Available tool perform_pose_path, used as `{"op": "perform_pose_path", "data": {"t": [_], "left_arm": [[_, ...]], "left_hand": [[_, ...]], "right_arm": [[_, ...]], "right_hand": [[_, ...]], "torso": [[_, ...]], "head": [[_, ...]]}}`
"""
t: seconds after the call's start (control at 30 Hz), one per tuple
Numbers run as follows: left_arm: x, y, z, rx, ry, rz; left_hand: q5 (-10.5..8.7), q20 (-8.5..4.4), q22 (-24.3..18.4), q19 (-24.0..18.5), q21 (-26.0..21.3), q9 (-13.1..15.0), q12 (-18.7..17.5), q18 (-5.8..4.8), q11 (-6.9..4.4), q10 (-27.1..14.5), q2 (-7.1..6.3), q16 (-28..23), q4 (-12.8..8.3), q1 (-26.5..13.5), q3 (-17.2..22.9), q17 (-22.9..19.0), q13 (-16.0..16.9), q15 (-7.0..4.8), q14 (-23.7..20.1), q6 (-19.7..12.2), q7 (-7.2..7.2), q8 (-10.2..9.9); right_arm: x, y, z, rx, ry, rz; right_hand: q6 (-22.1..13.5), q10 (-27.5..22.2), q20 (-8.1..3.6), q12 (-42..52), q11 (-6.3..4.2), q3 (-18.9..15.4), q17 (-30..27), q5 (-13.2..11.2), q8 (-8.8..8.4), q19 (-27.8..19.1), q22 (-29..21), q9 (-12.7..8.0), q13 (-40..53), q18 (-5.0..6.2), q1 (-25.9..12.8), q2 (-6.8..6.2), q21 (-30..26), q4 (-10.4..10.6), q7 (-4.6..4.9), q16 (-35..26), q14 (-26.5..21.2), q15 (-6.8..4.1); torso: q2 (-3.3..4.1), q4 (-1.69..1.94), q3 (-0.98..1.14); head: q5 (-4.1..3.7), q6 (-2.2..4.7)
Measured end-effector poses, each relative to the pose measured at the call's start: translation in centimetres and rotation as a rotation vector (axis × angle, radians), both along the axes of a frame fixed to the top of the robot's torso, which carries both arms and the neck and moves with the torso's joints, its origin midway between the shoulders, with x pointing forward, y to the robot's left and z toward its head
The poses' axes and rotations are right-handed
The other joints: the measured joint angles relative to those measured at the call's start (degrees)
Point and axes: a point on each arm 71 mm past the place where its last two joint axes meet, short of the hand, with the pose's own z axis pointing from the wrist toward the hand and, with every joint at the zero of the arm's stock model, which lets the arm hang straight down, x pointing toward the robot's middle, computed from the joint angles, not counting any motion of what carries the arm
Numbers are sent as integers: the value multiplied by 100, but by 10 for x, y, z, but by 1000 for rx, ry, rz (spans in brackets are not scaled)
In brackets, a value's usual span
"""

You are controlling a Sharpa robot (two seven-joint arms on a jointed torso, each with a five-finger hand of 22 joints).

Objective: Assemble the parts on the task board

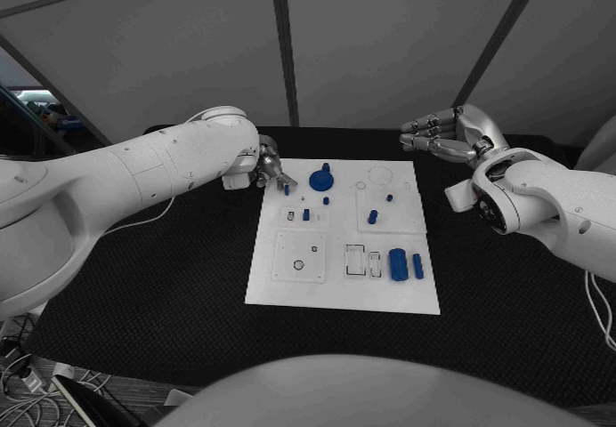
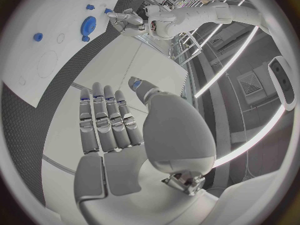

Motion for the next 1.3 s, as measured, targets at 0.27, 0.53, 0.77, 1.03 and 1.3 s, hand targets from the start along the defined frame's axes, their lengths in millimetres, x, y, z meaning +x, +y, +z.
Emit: {"op": "perform_pose_path", "data": {"t": [0.27,0.53,0.77,1.03,1.3], "left_arm": [[0,0,0,-1,4,-2],[0,-2,0,-4,6,-7],[0,-3,0,-7,7,-8],[-1,-1,0,-26,11,-2],[-6,8,1,-81,18,24]], "left_hand": [[0,0,8,0,-1,42,0,0,-21,21,89,0,-52,93,99,0,0,0,0,21,-21,0],[0,-21,7,21,-1,85,-28,0,-42,42,152,0,-192,273,303,-1,-8,-41,0,20,-21,-1],[-1,-42,7,-1,-1,109,-101,0,-62,21,240,0,-331,470,654,-1,-50,-40,0,-21,-62,-58],[42,-63,6,20,-1,132,-208,0,-78,-3,89,0,-499,600,1689,6,-111,-38,0,-44,-39,-164],[85,-63,6,20,-24,437,-316,-1,-77,-3,-448,0,-459,132,3010,5,-195,-28,8,-64,-19,-105]], "right_arm": [[0,0,0,0,0,1],[0,0,0,0,0,1],[0,0,0,-1,0,1],[0,0,0,-1,0,0],[0,-1,0,-2,0,-1]], "right_hand": [[0,0,0,0,0,0,-2,34,0,0,0,0,0,1,0,0,0,0,0,0,0,0],[0,0,0,0,0,0,-5,34,0,0,0,0,0,0,0,0,0,0,0,0,0,0],[0,-21,0,24,-21,-16,-5,34,0,0,-1,0,0,0,0,0,-21,-16,0,0,0,0],[0,-21,0,23,-21,-16,-4,34,0,0,-1,0,0,0,0,0,-21,-16,0,0,0,0],[0,-21,0,23,-21,-16,-4,34,0,0,-1,0,0,0,0,0,-21,-16,0,0,0,0]], "torso": [[0,0,0],[0,-3,1],[0,-3,2],[0,-3,2],[0,1,1]], "head": [[0,0],[-5,0],[-14,0],[-21,0],[-24,0]]}}
